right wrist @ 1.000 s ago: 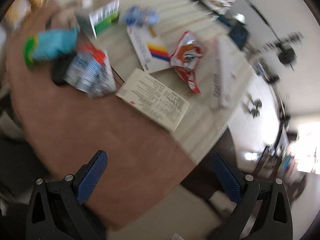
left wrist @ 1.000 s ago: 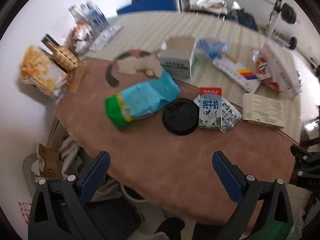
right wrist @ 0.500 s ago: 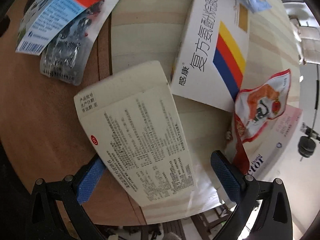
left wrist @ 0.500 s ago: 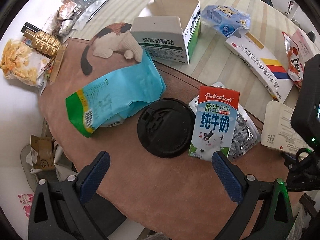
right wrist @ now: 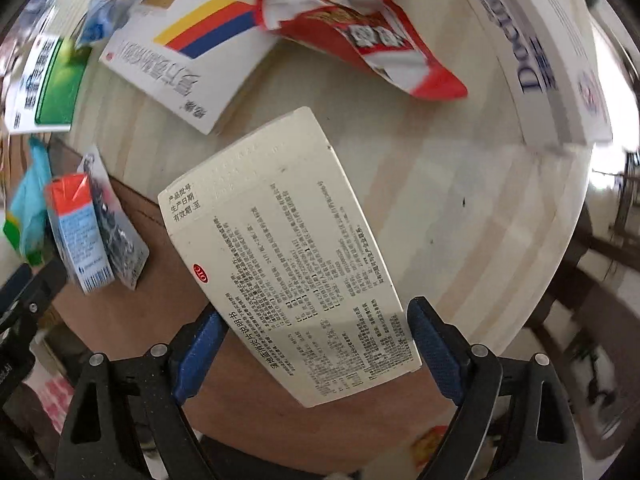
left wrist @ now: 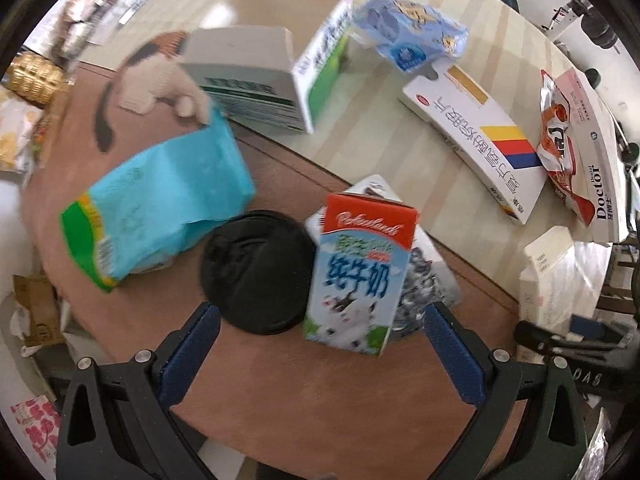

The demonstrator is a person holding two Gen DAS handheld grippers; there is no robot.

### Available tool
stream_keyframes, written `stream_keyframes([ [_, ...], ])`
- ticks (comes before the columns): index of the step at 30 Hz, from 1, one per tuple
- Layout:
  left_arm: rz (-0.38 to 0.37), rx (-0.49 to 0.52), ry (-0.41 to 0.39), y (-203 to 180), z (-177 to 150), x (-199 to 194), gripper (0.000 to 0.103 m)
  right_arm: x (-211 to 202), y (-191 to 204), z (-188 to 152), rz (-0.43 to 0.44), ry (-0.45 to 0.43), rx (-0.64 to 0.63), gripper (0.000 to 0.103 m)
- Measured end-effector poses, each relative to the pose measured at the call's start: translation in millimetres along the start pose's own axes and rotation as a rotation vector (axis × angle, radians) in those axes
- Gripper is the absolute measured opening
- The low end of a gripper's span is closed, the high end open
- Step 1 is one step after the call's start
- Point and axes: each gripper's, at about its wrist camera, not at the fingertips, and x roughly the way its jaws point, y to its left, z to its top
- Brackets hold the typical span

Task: Collect trash
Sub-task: 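Grasp the Perfectlands milk carton with the left tool while the right tool grasps the white medicine box, then carry the milk carton and medicine box to the bin and release both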

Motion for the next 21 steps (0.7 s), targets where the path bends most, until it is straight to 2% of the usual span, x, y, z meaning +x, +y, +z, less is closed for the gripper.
stream_keyframes([
  [2, -0.026, 0.012, 0.027, -4.1, 9.1, 9.0, 0.103, 0.2, -10.3, -4.1, 0.015, -0.022, 0.006, 0.094],
  [5, -0.037, 0.036, 0.04, -10.1, 18.5, 16.4, 0.095, 0.8, 7.0, -6.4, -0.05, -0.062, -0.072, 0.094],
  [7, -0.034, 0.054, 0.046, -16.9, 23.1, 20.8, 0.075, 6.8, 24.4, -7.7, -0.083, -0.068, -0.112, 0.094],
  [8, -0.031, 0.059, 0.046, -16.5, 25.2, 24.3, 0.069, 10.2, 26.9, -8.3, -0.081, -0.068, -0.112, 0.094],
  [9, -0.03, 0.062, 0.045, -18.5, 26.6, 25.5, 0.054, 11.1, 26.9, -7.9, -0.075, -0.069, -0.107, 0.094],
  [10, -0.022, 0.062, 0.04, -20.1, 27.4, 25.1, 0.05, 18.8, 31.0, -6.9, -0.074, -0.074, -0.102, 0.092],
  [12, -0.027, 0.064, 0.017, -22.6, 29.0, 20.6, 0.049, 21.2, 28.0, -7.7, -0.071, -0.096, -0.083, 0.083],
  [13, -0.021, 0.066, 0.006, -24.7, 28.7, 20.2, 0.049, 15.2, 14.9, -7.4, -0.066, -0.101, -0.077, 0.083],
  [17, -0.004, 0.073, -0.031, -31.6, 21.1, 7.0, 0.049, 7.1, 10.8, -13.4, -0.046, -0.128, -0.06, 0.083],
  [21, 0.004, 0.062, -0.083, -31.2, 13.5, -16.6, 0.049, -23.4, -2.2, -20.5, -0.011, -0.154, -0.044, 0.083],
])
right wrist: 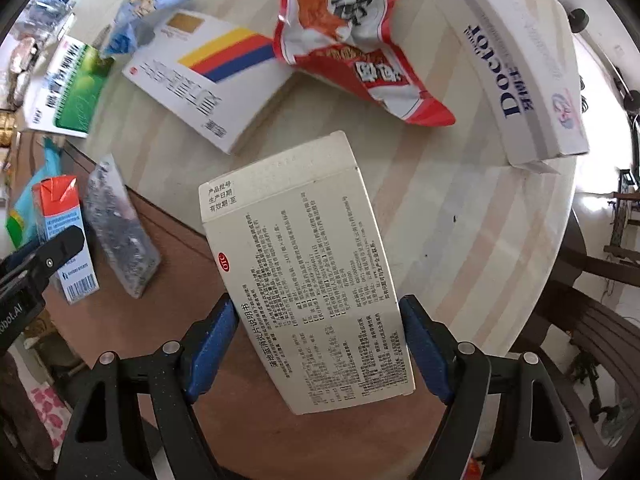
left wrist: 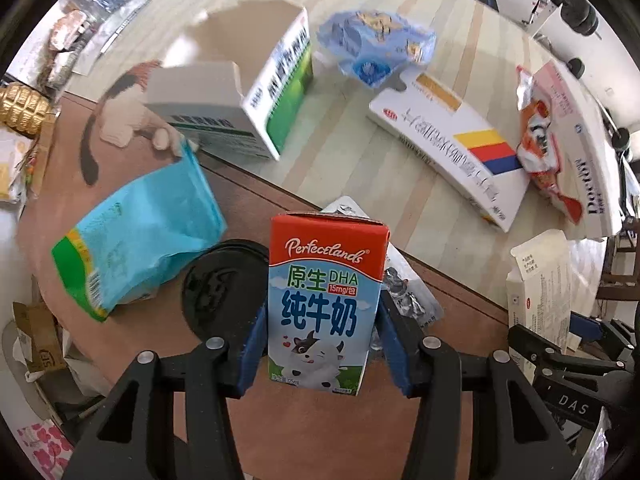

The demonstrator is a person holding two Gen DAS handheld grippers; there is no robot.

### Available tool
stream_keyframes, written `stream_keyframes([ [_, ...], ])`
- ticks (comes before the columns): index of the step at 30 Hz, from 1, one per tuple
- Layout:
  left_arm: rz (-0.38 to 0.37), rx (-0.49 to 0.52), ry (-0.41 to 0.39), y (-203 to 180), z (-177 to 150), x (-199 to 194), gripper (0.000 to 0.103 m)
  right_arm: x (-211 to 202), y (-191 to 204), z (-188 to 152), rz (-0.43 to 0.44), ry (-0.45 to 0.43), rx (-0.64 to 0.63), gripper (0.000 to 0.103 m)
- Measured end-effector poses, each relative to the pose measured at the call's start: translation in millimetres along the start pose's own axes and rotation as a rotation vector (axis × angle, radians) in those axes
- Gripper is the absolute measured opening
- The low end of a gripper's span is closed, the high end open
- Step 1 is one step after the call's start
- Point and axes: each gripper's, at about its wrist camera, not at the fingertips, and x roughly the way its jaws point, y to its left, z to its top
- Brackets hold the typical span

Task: Collect trash
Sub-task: 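Carry the milk carton and medicine box to the bin and release both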

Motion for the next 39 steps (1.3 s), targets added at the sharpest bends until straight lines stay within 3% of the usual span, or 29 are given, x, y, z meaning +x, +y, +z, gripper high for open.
stream_keyframes([
  [6, 0.014, -0.014, -0.103, 1.7, -16.5, -43.9, 0.049, -42.8, 1.7, -6.5, 0.039, -0.072, 0.007, 0.082],
  [11, 0.0, -0.054, -0.193, 45.7, -54.1, -87.4, 0.049, -75.1, 27.0, -36.8, 0.082, -0.138, 0.0, 0.082],
  [19, -0.001, -0.19, -0.301, 150.3, -153.2, -128.2, 0.049, -99.0, 128.8, -121.6, 0.167, -0.207, -0.086, 0.082],
  [24, 0.01, -0.294, -0.292, 226.4, -232.1, -127.1, 0.049, -81.3, 216.3, -195.6, 0.199, -0.194, -0.189, 0.082],
  [29, 0.019, -0.396, -0.212, 295.2, -293.8, -86.9, 0.049, -30.7, 294.7, -258.0, 0.191, -0.13, -0.289, 0.082],
  [32, 0.012, -0.471, -0.135, 335.2, -322.9, -35.7, 0.049, 21.1, 330.3, -274.6, 0.16, -0.086, -0.342, 0.082],
  [39, -0.047, -0.617, 0.036, 399.6, -365.7, 142.6, 0.049, 189.0, 375.1, -285.7, 0.104, 0.029, -0.39, 0.082],
])
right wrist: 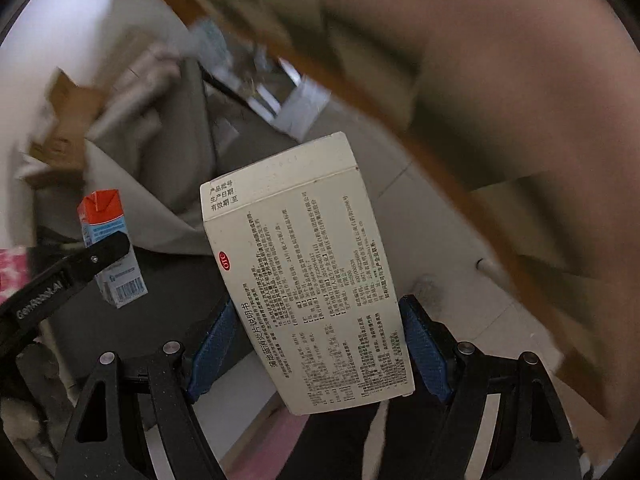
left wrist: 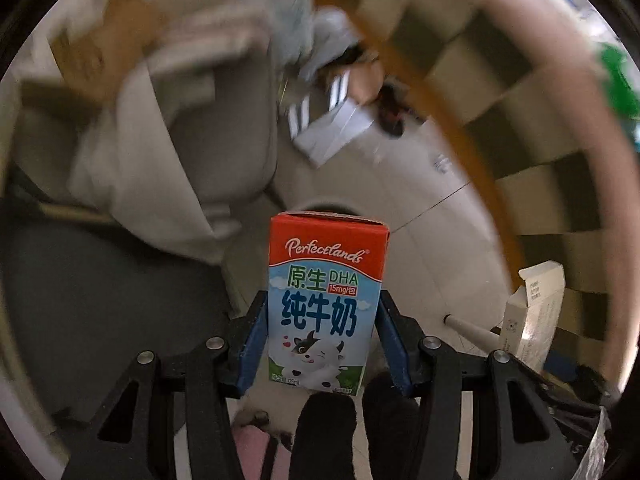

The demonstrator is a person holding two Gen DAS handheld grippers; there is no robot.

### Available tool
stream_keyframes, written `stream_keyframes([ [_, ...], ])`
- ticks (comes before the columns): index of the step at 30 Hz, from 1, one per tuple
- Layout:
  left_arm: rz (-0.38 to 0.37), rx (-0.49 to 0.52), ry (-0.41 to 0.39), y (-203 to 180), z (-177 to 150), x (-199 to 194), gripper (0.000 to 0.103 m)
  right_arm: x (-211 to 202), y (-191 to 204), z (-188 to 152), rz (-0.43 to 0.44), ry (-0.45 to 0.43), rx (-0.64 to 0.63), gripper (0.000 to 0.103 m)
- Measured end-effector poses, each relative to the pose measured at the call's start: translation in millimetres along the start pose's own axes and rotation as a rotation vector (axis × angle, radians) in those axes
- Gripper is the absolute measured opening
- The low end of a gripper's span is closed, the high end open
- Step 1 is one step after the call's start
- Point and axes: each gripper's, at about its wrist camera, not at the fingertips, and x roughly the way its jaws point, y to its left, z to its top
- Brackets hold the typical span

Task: Collect trash
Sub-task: 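Carry the milk carton and medicine box to the bin and release both, then raise both tools from the bin back toward the table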

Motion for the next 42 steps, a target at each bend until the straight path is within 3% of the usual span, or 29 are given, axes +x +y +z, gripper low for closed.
stream_keyframes([
  [4, -0.036, -0.054, 0.074, 23.4, 6.1, 91.9, 0.049, 111.3, -7.2, 14.7, -0.011, 0.056, -0.003, 0.082],
  [9, -0.1, -0.095, 0.136, 35.1, 20.3, 186.1, 0.049, 218.0, -10.8, 29.9, -0.01, 0.096, -0.025, 0.082],
  [15, -0.141, -0.107, 0.18, 42.6, 31.8, 241.8, 0.05, 280.7, -16.2, 47.2, -0.002, 0.115, -0.04, 0.082],
  [17, -0.136, -0.099, 0.179, 45.0, 33.7, 246.0, 0.065, 291.2, -14.3, 52.6, 0.018, 0.119, -0.055, 0.083],
  [18, -0.135, -0.096, 0.173, 47.4, 32.0, 245.5, 0.084, 293.8, -11.3, 54.5, 0.034, 0.121, -0.064, 0.083],
  [19, -0.129, -0.091, 0.162, 48.7, 32.1, 243.3, 0.099, 295.9, -9.3, 56.2, 0.039, 0.119, -0.075, 0.087],
  [21, -0.102, -0.079, 0.147, 53.1, 31.1, 238.7, 0.101, 294.8, -1.7, 56.0, 0.03, 0.106, -0.103, 0.103],
  [33, 0.121, -0.054, 0.012, 78.9, 5.4, 155.4, 0.101, 212.8, 21.6, 44.3, -0.17, -0.026, -0.208, 0.103],
  [42, 0.122, -0.069, -0.025, 75.6, -26.5, 47.3, 0.101, 97.9, 45.1, 22.1, -0.208, -0.081, -0.225, 0.103],
])
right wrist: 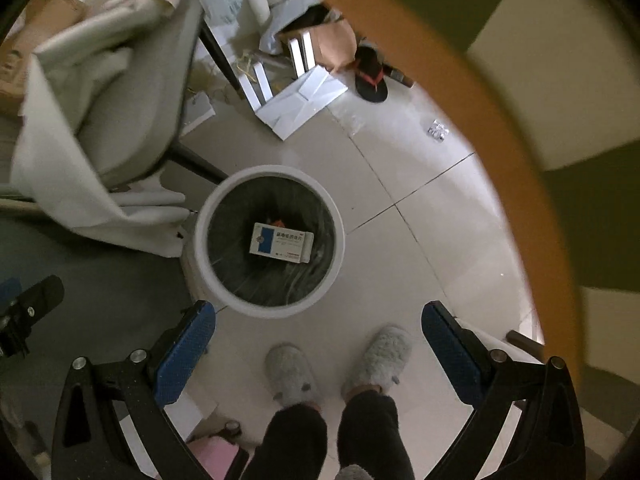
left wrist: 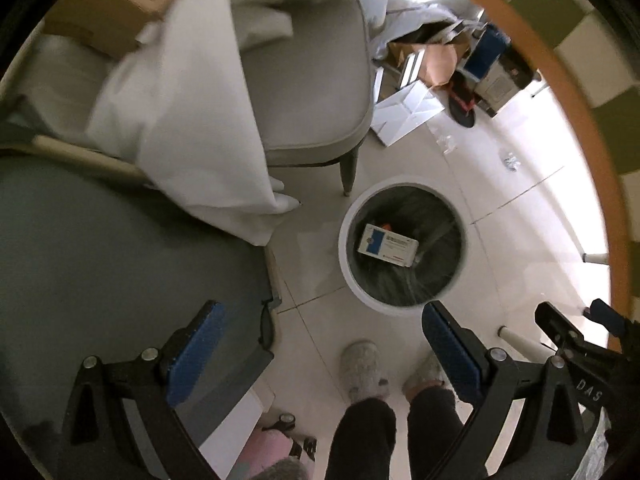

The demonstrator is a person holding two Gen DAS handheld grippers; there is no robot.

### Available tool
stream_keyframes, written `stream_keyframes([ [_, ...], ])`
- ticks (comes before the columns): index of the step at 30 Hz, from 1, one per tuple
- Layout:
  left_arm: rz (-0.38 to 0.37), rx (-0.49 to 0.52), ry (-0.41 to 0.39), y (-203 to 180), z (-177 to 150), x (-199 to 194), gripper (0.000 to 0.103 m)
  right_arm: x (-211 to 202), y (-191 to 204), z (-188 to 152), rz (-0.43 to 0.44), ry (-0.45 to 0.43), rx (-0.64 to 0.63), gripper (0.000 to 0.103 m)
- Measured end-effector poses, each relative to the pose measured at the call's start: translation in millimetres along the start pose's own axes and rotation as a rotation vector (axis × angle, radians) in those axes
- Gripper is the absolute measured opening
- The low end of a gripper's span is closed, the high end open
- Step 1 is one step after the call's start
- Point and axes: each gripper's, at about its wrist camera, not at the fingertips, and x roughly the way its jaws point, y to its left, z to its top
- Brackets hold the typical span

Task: Collect trash
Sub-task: 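Raise both tools from the bin back toward the table, then grasp the black lid with the left tool while the right tool grasps the silver blister pack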

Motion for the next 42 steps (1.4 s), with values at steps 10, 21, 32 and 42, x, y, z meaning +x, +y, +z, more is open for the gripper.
stream_keyframes([
  [10, -0.01, 0.014, -0.066, 2.7, -36.7, -135.6, 0.101, -153.8, -2.4, -30.8, 0.033, -0.058, -0.001, 0.103],
  [21, -0.018, 0.041, -0.192, -4.8, -62.3, -263.1, 0.101, -289.0, -27.0, -61.2, 0.145, -0.147, 0.069, 0.103],
  [32, -0.059, 0.207, -0.343, -133.1, -6.0, -339.3, 0.103, -359.8, -162.9, -31.4, 0.183, -0.236, 0.276, 0.103],
  [42, -0.001, 0.39, -0.283, -337.1, 73.8, -309.4, 0.103, -312.5, -362.6, 46.8, -0.024, -0.105, 0.36, 0.103],
])
